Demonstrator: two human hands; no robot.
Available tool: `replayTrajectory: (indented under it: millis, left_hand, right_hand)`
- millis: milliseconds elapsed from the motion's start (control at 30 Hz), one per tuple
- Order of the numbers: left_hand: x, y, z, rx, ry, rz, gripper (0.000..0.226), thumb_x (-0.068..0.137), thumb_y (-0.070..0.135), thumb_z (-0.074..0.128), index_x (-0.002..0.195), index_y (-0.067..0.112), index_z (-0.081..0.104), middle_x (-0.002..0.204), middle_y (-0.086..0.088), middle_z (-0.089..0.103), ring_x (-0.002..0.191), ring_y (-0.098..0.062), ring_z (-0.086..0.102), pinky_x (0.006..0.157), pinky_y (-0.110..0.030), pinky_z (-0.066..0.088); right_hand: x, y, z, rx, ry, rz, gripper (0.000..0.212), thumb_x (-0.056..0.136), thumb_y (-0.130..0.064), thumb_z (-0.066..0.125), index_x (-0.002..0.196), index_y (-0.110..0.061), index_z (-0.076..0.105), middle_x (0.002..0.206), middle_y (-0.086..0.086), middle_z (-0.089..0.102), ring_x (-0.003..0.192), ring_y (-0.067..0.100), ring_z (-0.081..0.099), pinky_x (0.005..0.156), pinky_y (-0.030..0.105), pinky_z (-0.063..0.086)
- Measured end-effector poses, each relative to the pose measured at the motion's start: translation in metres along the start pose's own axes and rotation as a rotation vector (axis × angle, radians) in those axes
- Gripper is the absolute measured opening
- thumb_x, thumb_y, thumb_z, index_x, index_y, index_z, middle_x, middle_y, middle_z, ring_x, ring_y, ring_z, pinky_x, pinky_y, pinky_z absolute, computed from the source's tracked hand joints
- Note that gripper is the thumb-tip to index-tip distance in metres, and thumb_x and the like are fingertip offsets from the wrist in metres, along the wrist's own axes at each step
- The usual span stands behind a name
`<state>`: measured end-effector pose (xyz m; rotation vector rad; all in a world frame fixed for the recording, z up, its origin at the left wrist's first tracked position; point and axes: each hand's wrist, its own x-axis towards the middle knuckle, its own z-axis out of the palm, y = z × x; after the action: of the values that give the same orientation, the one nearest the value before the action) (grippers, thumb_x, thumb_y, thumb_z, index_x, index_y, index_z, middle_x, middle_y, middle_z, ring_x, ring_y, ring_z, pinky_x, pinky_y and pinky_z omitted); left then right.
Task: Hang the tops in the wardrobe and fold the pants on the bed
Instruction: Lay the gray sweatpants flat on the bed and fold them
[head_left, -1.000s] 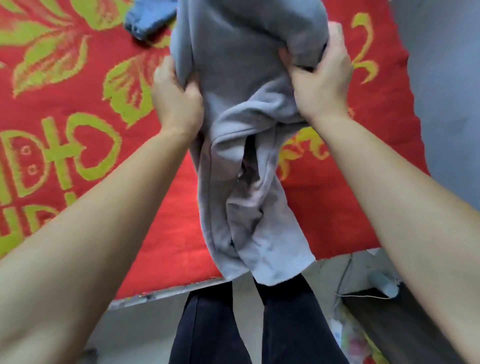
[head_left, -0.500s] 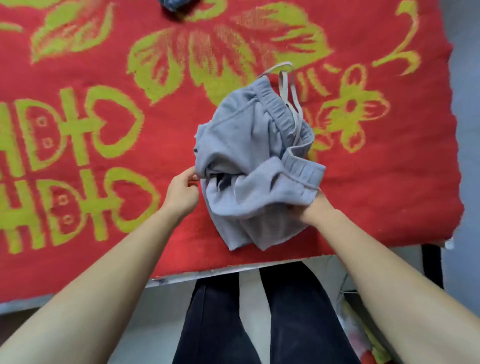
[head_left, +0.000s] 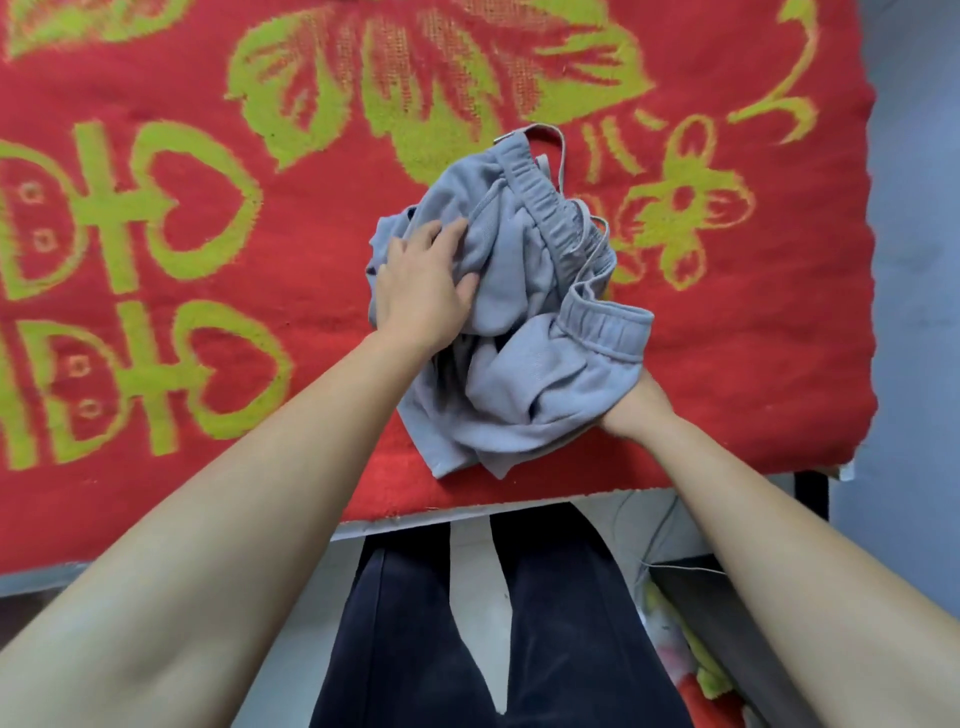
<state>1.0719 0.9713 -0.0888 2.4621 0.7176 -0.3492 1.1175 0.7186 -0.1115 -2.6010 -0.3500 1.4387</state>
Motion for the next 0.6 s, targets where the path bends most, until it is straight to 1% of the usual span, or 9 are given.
replayTrajectory:
  millis: [33, 100, 167, 233, 300, 367, 433, 533, 600]
  left_hand:
    - [-0.003, -0.003, 0.002, 0.020, -0.004, -0.011, 0.058, 0.094, 0.034, 0.057, 0.148, 0.026, 0.040, 0.150, 0.000, 0.041, 0.131, -0.031, 0.039, 0.102, -0.044, 0.039]
    - [-0.012, -0.006, 0.005, 0.003, 0.023, -0.031, 0.057, 0.093, 0.029, 0.058, 0.148, 0.026, 0.041, 0.150, -0.003, 0.040, 0.131, -0.030, 0.039, 0.099, -0.045, 0.040]
    - [-0.022, -0.005, 0.009, -0.014, 0.033, -0.046, 0.060, 0.091, 0.023, 0.059, 0.148, 0.023, 0.041, 0.151, -0.007, 0.038, 0.132, -0.031, 0.040, 0.100, -0.047, 0.041]
    - [-0.033, -0.001, 0.013, 0.022, 0.077, -0.064, 0.062, 0.089, 0.017, 0.058, 0.148, 0.020, 0.040, 0.155, -0.012, 0.031, 0.134, -0.035, 0.038, 0.100, -0.050, 0.039]
    - [-0.043, 0.008, 0.016, 0.089, 0.169, 0.007, 0.060, 0.085, 0.010, 0.058, 0.143, 0.015, 0.048, 0.156, -0.019, 0.029, 0.133, -0.040, 0.039, 0.097, -0.051, 0.037]
    - [-0.049, 0.022, 0.023, 0.071, 0.227, 0.178, 0.055, 0.079, 0.003, 0.059, 0.133, 0.010, 0.059, 0.148, -0.024, 0.040, 0.123, -0.044, 0.048, 0.092, -0.050, 0.039]
    - [-0.052, 0.036, 0.031, -0.022, 0.185, 0.334, 0.047, 0.077, 0.000, 0.060, 0.123, 0.005, 0.065, 0.137, -0.024, 0.051, 0.109, -0.043, 0.056, 0.086, -0.049, 0.046]
    - [-0.053, 0.053, 0.041, -0.103, -0.008, 0.357, 0.037, 0.084, 0.003, 0.057, 0.121, 0.003, 0.063, 0.126, -0.017, 0.056, 0.102, -0.038, 0.057, 0.081, -0.050, 0.050]
    - [-0.047, 0.059, 0.044, -0.076, -0.025, 0.341, 0.035, 0.086, 0.006, 0.053, 0.120, 0.003, 0.063, 0.124, -0.015, 0.057, 0.103, -0.037, 0.055, 0.079, -0.051, 0.048]
  right_hand:
    - [0.003, 0.003, -0.001, 0.045, 0.033, 0.038, 0.026, 0.097, -0.023, 0.055, 0.120, -0.014, 0.062, 0.121, 0.008, 0.064, 0.114, 0.030, 0.060, 0.098, 0.037, 0.048]
    - [0.008, 0.010, -0.004, 0.070, 0.068, 0.106, 0.034, 0.097, -0.023, 0.057, 0.129, -0.011, 0.059, 0.128, 0.012, 0.063, 0.118, 0.030, 0.059, 0.102, 0.038, 0.047]
    - [0.010, 0.016, -0.012, 0.054, 0.100, 0.174, 0.042, 0.096, -0.031, 0.058, 0.133, -0.013, 0.056, 0.132, 0.012, 0.061, 0.119, 0.030, 0.060, 0.097, 0.035, 0.047]
    - [0.008, 0.019, -0.020, -0.048, 0.172, 0.156, 0.046, 0.094, -0.034, 0.056, 0.135, -0.015, 0.054, 0.131, 0.011, 0.059, 0.115, 0.034, 0.061, 0.087, 0.033, 0.046]
    - [0.004, 0.025, -0.027, -0.187, 0.237, 0.069, 0.043, 0.094, -0.027, 0.056, 0.135, -0.016, 0.052, 0.128, 0.011, 0.056, 0.113, 0.036, 0.059, 0.084, 0.034, 0.045]
    - [0.004, 0.036, -0.030, -0.268, 0.273, 0.078, 0.038, 0.093, -0.018, 0.057, 0.130, -0.012, 0.050, 0.125, 0.014, 0.051, 0.115, 0.038, 0.055, 0.088, 0.043, 0.048]
    - [0.009, 0.049, -0.035, -0.152, 0.299, 0.182, 0.035, 0.093, -0.015, 0.057, 0.126, -0.009, 0.049, 0.124, 0.019, 0.049, 0.117, 0.042, 0.054, 0.090, 0.048, 0.046]
    - [0.022, 0.058, -0.050, 0.139, 0.364, 0.259, 0.032, 0.096, -0.017, 0.056, 0.127, -0.011, 0.055, 0.130, 0.022, 0.056, 0.121, 0.041, 0.054, 0.096, 0.041, 0.041]
    - [0.033, 0.053, -0.061, 0.344, 0.400, 0.255, 0.036, 0.104, -0.035, 0.046, 0.124, -0.009, 0.061, 0.127, 0.019, 0.063, 0.119, 0.036, 0.057, 0.096, 0.037, 0.042]
